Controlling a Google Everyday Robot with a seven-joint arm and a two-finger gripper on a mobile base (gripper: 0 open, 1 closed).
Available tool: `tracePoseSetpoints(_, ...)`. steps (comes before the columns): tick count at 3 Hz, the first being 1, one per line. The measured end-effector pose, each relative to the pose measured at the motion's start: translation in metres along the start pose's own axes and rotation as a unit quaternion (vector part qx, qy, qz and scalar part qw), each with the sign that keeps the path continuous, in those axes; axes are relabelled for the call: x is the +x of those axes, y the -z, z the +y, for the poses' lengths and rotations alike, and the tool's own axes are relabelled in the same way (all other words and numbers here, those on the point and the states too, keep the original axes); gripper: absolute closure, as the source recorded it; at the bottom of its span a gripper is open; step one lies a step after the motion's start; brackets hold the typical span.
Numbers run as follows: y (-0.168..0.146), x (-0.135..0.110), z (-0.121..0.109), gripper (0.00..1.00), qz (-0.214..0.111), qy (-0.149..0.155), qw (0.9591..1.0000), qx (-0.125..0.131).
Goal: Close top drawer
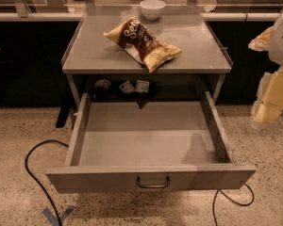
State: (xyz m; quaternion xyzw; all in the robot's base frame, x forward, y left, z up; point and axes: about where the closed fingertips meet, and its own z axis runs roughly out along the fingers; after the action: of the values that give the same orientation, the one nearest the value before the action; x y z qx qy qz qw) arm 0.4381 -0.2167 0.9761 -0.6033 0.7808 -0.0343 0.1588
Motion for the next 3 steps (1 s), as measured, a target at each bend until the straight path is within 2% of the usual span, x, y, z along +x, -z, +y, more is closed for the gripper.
tracePoseSetpoints(1, 0.0, -0.001, 0.002, 0.0, -0.002, -0.002, 1.0, 0.001)
tracePoseSetpoints(2, -0.015, -0.003, 0.024, 0.0, -0.025, -0.018, 0.9993, -0.023)
tracePoseSetpoints(3, -0.047, -0.003, 0.063, 0.0, -0.057, -0.036, 0.9951, -0.072)
